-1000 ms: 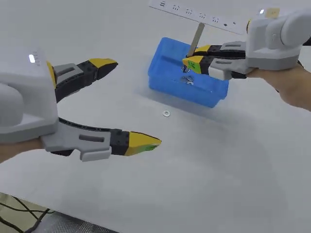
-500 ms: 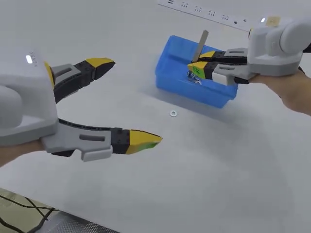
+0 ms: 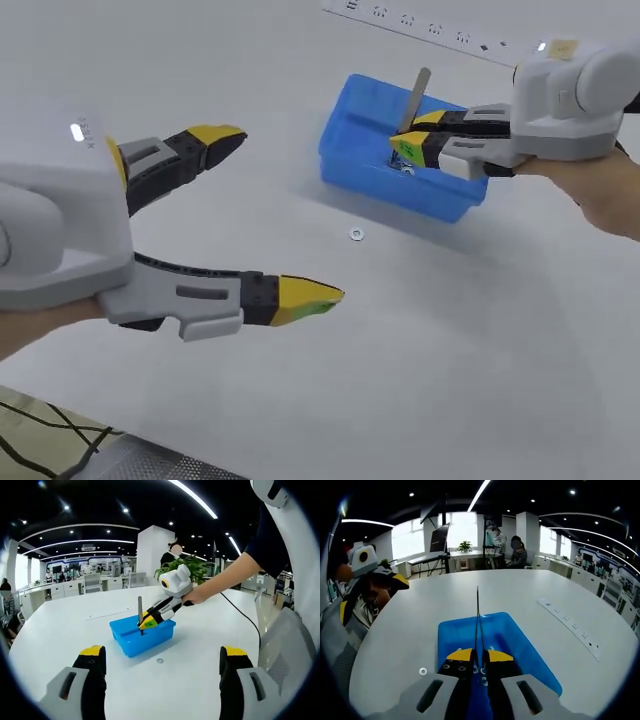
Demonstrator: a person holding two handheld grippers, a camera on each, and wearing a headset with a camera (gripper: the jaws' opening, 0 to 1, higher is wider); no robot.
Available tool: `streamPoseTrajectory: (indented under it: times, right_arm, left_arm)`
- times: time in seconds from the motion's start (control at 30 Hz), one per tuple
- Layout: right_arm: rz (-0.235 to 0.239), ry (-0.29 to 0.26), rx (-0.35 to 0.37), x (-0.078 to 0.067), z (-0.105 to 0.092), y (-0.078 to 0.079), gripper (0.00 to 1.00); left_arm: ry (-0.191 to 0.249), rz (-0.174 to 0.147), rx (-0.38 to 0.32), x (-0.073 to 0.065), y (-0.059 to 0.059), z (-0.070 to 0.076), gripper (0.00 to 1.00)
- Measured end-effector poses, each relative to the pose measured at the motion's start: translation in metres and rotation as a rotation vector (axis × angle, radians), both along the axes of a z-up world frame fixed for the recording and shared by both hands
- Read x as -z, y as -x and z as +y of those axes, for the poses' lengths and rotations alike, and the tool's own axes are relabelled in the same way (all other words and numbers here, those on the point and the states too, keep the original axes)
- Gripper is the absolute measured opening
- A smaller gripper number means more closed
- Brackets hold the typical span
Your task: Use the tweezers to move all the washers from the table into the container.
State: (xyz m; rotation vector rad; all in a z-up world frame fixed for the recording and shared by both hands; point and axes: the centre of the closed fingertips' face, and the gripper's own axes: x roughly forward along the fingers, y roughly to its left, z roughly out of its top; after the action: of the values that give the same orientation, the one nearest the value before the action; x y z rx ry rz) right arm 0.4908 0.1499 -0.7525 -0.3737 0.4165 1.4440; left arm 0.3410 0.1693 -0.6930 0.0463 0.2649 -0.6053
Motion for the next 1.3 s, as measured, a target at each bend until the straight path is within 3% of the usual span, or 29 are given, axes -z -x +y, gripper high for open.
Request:
streamPoseTrajectory:
  times: [0.3,0.43,0.5,0.53,0.57,0.73,0.8,0.83,0.97,1.03,1.07,1.1,1.23,1.3]
  right_arm:
    - [-0.004,-0.011,0.009,-0.009,-0.001,0.001,0.08]
    - [-0.006,-0.008,0.002,-0.012,-0.001,0.005,0.08]
    - [-0.022,-0.005,-0.015,-0.016,0.0,0.008,0.08]
    - [-0.03,-0.002,-0.022,-0.018,0.0,0.01,0.08]
    - [-0.036,-0.002,-0.028,-0.02,0.001,0.012,0.08]
    - [-0.061,-0.01,-0.043,-0.029,0.002,0.016,0.08]
    - [-0.074,-0.013,-0.053,-0.032,0.001,0.019,0.08]
    - [-0.08,-0.011,-0.056,-0.033,0.001,0.02,0.08]
    - [-0.089,0.003,-0.072,-0.033,-0.002,0.023,0.08]
    - [-0.089,0.006,-0.077,-0.032,-0.003,0.024,0.08]
    - [-0.09,0.006,-0.077,-0.032,-0.003,0.023,0.08]
    - [-0.09,0.007,-0.079,-0.032,-0.003,0.023,0.08]
    - [-0.098,0.012,-0.093,-0.032,-0.004,0.022,0.08]
    - [-0.099,0.01,-0.097,-0.031,-0.004,0.019,0.08]
  left_arm:
    - [-0.002,0.008,-0.007,0.001,0.002,0.004,0.99]
    - [0.014,-0.008,0.003,-0.006,-0.007,0.004,0.99]
    - [0.0,-0.015,0.022,-0.008,-0.014,0.004,0.99]
    - [-0.037,-0.039,0.031,-0.01,-0.02,0.005,0.98]
    - [-0.066,-0.043,0.046,-0.009,-0.024,0.005,0.96]
    - [-0.075,-0.062,0.076,-0.017,-0.048,0.002,0.93]
    - [-0.056,-0.063,0.089,-0.024,-0.057,-0.002,0.91]
    - [-0.003,-0.054,0.113,-0.029,-0.062,-0.01,0.9]
    - [-0.021,-0.052,0.146,-0.032,-0.083,-0.019,0.87]
    - [-0.01,-0.053,0.164,-0.035,-0.093,-0.024,0.8]
    - [0.057,-0.042,0.18,-0.041,-0.097,-0.033,0.78]
    - [0.074,-0.041,0.195,-0.043,-0.1,-0.035,0.76]
    - [0.046,-0.061,0.238,-0.045,-0.112,-0.041,0.68]
    - [-0.017,-0.072,0.271,-0.04,-0.116,-0.041,0.54]
